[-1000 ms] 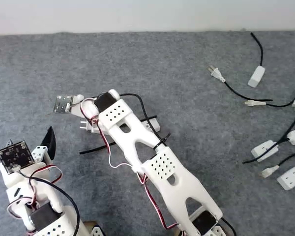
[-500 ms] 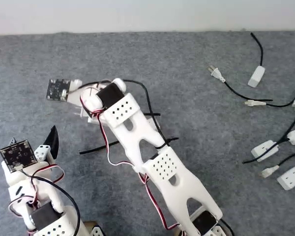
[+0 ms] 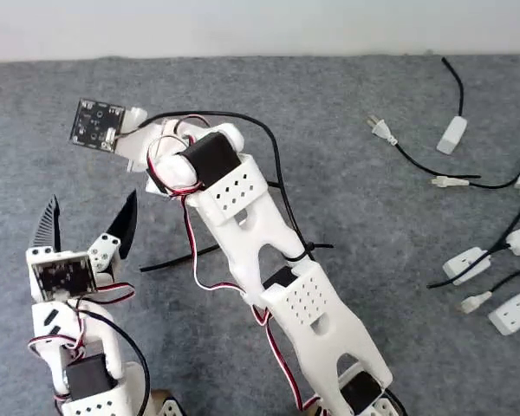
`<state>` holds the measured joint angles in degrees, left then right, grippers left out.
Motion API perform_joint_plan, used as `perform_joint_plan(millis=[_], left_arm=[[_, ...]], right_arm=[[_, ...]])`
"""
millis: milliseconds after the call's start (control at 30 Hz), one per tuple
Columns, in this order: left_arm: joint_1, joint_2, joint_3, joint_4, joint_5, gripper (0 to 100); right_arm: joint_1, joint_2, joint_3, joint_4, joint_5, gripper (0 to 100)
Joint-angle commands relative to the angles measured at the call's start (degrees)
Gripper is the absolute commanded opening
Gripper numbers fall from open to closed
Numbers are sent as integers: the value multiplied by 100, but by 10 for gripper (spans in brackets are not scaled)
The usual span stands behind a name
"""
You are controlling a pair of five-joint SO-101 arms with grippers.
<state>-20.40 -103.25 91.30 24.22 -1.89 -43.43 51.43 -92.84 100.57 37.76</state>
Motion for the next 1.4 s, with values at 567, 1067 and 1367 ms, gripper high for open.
perform_joint_plan(millis=[567, 1067, 1367], left_arm=[[-475, -53, -207, -1969, -800, 397], [-501, -53, -92, -1987, -791, 397], [-501, -79, -22, -1987, -782, 397]], right_arm=[[-576, -743, -281, 251, -158, 9], [-954, -1429, 26, 268, -167, 9], [-963, -2519, 1688, 251, -167, 9]])
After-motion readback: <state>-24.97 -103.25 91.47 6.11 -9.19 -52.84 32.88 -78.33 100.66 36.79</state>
